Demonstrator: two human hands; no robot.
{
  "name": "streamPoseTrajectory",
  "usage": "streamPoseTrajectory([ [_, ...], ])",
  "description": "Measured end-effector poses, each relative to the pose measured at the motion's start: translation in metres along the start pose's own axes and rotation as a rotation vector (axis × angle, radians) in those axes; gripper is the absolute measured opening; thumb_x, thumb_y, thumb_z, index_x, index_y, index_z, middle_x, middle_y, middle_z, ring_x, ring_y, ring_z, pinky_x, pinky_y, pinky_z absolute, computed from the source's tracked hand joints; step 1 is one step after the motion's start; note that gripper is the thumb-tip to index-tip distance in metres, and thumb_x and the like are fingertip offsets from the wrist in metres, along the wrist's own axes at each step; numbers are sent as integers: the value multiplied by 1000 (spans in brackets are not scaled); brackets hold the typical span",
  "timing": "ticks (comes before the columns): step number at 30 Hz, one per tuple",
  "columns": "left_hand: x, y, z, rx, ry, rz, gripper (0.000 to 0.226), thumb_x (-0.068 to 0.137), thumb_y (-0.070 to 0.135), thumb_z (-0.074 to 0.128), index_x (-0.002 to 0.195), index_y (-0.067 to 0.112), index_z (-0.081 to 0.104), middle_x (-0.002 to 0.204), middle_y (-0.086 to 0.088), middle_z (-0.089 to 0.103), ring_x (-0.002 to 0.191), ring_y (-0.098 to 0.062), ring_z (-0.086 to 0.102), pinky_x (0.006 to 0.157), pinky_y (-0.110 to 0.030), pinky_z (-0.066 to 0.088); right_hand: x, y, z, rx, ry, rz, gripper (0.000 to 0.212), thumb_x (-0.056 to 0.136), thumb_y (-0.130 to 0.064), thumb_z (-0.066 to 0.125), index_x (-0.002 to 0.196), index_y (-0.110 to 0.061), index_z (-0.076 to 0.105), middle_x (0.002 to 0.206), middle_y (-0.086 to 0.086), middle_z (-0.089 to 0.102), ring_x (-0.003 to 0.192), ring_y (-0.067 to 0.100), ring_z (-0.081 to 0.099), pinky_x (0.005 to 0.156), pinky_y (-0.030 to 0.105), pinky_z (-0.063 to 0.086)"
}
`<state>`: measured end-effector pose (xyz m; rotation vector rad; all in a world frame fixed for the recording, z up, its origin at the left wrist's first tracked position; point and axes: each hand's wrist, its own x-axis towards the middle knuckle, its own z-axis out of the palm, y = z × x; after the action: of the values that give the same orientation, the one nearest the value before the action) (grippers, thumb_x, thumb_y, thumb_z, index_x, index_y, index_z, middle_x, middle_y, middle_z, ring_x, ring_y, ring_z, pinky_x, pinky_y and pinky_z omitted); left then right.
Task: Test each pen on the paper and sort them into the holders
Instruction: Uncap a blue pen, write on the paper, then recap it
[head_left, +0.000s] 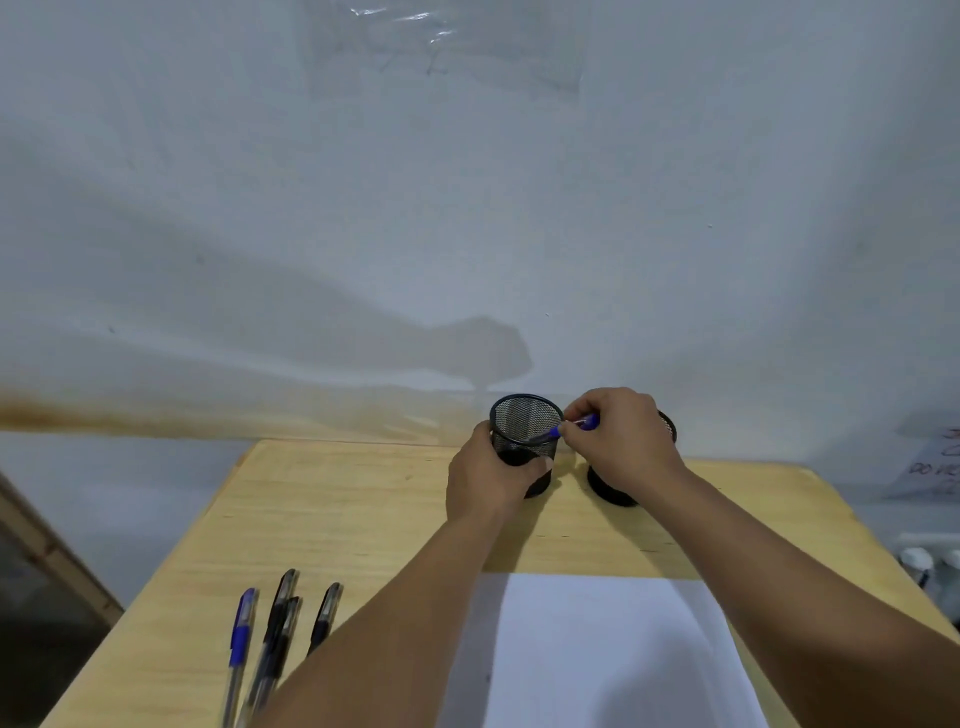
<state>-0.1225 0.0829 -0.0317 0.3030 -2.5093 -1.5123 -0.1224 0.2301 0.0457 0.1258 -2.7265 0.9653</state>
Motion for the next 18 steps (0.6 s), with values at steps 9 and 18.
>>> streamPoseTrajectory([
  [9, 0, -4, -5, 47, -27, 33, 60, 63, 51, 82, 113, 31, 55, 109, 12, 67, 102, -15, 63, 83, -33, 52, 6, -2, 25, 12, -21, -19, 23, 81, -21, 75, 104, -15, 74, 92, 3, 72, 85, 19, 65, 71, 23, 42],
  [18, -22, -19, -45, 56, -83, 15, 76, 78, 43, 78, 143, 25, 43, 132, 4, 58, 119, -19, 54, 96, -34, 46, -43, 5, 27, 131, 190, -108, 32, 84, -18, 72, 115, -15, 65, 108, 0, 63, 92, 17, 59, 83, 34, 50],
])
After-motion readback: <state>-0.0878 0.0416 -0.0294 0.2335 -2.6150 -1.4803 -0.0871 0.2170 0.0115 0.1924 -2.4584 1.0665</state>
